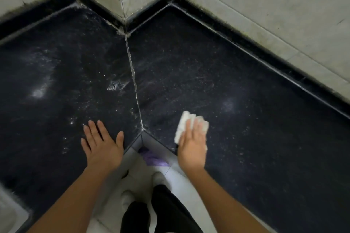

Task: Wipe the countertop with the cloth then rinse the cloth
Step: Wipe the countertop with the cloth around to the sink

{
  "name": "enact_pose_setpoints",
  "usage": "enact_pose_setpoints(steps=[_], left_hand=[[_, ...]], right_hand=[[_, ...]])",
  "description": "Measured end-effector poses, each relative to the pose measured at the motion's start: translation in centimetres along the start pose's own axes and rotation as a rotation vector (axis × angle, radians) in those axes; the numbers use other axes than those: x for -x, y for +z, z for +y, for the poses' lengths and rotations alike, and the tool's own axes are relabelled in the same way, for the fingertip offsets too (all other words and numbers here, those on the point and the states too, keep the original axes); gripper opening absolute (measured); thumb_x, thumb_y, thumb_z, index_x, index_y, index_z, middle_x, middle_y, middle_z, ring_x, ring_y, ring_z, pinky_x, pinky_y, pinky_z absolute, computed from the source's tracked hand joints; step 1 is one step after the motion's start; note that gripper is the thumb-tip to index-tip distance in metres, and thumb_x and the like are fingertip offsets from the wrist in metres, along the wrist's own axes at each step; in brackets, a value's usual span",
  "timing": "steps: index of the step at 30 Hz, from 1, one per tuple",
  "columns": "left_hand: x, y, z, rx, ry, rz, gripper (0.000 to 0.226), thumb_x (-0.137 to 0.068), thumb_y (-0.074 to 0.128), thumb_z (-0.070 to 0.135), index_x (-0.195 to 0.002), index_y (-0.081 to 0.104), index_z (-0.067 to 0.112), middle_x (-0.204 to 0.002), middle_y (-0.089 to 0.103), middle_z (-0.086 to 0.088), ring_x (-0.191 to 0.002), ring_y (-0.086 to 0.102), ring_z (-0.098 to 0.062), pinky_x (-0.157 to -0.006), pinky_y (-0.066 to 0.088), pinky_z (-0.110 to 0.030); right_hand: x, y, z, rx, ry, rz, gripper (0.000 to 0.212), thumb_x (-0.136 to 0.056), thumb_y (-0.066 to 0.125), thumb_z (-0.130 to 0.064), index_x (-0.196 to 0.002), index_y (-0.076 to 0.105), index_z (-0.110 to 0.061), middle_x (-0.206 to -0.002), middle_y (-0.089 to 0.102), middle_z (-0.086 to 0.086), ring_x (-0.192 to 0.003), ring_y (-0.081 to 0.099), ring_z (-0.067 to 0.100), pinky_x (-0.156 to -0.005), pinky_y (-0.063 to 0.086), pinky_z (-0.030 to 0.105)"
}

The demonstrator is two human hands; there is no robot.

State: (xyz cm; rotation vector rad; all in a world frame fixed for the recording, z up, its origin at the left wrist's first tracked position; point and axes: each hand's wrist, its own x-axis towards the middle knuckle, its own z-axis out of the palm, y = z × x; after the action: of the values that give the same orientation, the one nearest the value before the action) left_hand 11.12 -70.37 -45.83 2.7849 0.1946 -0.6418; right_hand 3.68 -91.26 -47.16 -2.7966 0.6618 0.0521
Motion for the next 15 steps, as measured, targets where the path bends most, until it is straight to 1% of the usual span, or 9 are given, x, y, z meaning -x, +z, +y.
enact_pose_setpoints(steps=[1, 4, 6, 7, 8, 9, 11, 12, 15], left_hand=[[0.0, 0.0, 0.0, 0.003, 0.001, -0.002, 0.076, -0.094, 0.012, 0.055, -0.147, -0.017, 0.009, -0.155, -0.025, -0.011, -0.141, -0.027, -0.023, -0.115, -0.013, -0.043], [0.0, 0.0, 0.0, 0.008, 0.012, 0.006, 0.077, -0.094, 0.013, 0.055, -0.148, -0.015, 0.008, -0.155, -0.023, -0.012, -0.142, -0.025, -0.024, -0.115, -0.012, -0.043], [0.1, 0.1, 0.0, 0.002, 0.015, 0.013, 0.077, -0.094, 0.014, 0.055, -0.148, -0.014, 0.007, -0.156, -0.021, -0.013, -0.142, -0.023, -0.025, -0.115, -0.011, -0.044], [0.1, 0.1, -0.1, -0.001, 0.017, 0.012, 0.078, -0.094, 0.014, 0.055, -0.148, -0.014, 0.007, -0.156, -0.020, -0.013, -0.143, -0.022, -0.025, -0.116, -0.010, -0.044], [0.1, 0.0, -0.1, -0.002, 0.020, 0.007, 0.078, -0.094, 0.014, 0.056, -0.148, -0.014, 0.007, -0.156, -0.020, -0.014, -0.143, -0.022, -0.026, -0.116, -0.010, -0.044], [0.1, 0.0, -0.1, -0.002, 0.022, 0.000, 0.078, -0.094, 0.013, 0.056, -0.148, -0.014, 0.007, -0.156, -0.021, -0.014, -0.142, -0.022, -0.026, -0.116, -0.010, -0.044], [0.0, -0.2, -0.1, -0.009, 0.021, -0.016, 0.078, -0.093, 0.012, 0.056, -0.147, -0.016, 0.007, -0.155, -0.022, -0.014, -0.142, -0.023, -0.026, -0.115, -0.011, -0.044], [0.0, -0.3, -0.1, -0.017, 0.018, -0.024, 0.078, -0.093, 0.012, 0.056, -0.147, -0.017, 0.007, -0.155, -0.023, -0.014, -0.142, -0.024, -0.026, -0.115, -0.011, -0.044], [-0.2, -0.2, -0.1, -0.030, 0.011, -0.038, 0.078, -0.094, 0.011, 0.056, -0.147, -0.018, 0.007, -0.154, -0.025, -0.014, -0.141, -0.025, -0.026, -0.115, -0.012, -0.044]], right_hand=[[1.0, 0.5, -1.4, -0.028, -0.059, -0.027, 0.056, -0.093, 0.027, -0.021, -0.146, 0.031, -0.003, -0.151, 0.031, 0.021, -0.141, 0.028, 0.039, -0.114, 0.020, 0.048], [2.2, 0.1, -2.2, -0.031, -0.174, -0.029, 0.054, -0.091, 0.048, -0.019, -0.143, 0.040, -0.009, -0.151, 0.035, 0.011, -0.141, 0.030, 0.028, -0.116, 0.026, 0.037], [2.8, -0.6, -0.3, 0.034, -0.215, -0.079, 0.064, -0.084, 0.066, -0.021, -0.143, 0.041, -0.016, -0.151, 0.039, 0.004, -0.141, 0.026, 0.021, -0.106, 0.035, 0.033], [3.6, -1.0, 1.2, 0.030, -0.228, -0.112, 0.065, -0.087, 0.063, -0.022, -0.146, 0.036, -0.017, -0.153, 0.035, 0.003, -0.143, 0.022, 0.020, -0.104, 0.039, 0.035], [4.5, -1.1, 3.1, 0.035, -0.247, -0.131, 0.058, -0.095, 0.051, -0.023, -0.149, 0.031, -0.017, -0.156, 0.029, 0.004, -0.146, 0.018, 0.020, -0.109, 0.038, 0.037], [5.3, -1.2, 5.0, 0.066, -0.269, -0.169, 0.050, -0.102, 0.034, -0.025, -0.150, 0.027, -0.014, -0.157, 0.024, 0.007, -0.147, 0.014, 0.023, -0.113, 0.033, 0.040], [5.6, -1.8, 8.5, 0.160, -0.267, -0.202, 0.057, -0.102, 0.002, -0.033, -0.150, 0.021, -0.010, -0.159, 0.016, 0.012, -0.148, 0.006, 0.029, -0.117, 0.019, 0.045], [4.9, -2.0, 10.0, 0.164, -0.214, -0.192, 0.060, -0.101, -0.003, -0.035, -0.151, 0.020, -0.009, -0.158, 0.015, 0.014, -0.147, 0.006, 0.031, -0.118, 0.014, 0.045], [-0.1, -3.5, 11.3, 0.142, 0.079, -0.053, 0.062, -0.098, 0.005, -0.038, -0.151, 0.019, -0.009, -0.158, 0.013, 0.019, -0.146, 0.008, 0.035, -0.119, 0.000, 0.041]])
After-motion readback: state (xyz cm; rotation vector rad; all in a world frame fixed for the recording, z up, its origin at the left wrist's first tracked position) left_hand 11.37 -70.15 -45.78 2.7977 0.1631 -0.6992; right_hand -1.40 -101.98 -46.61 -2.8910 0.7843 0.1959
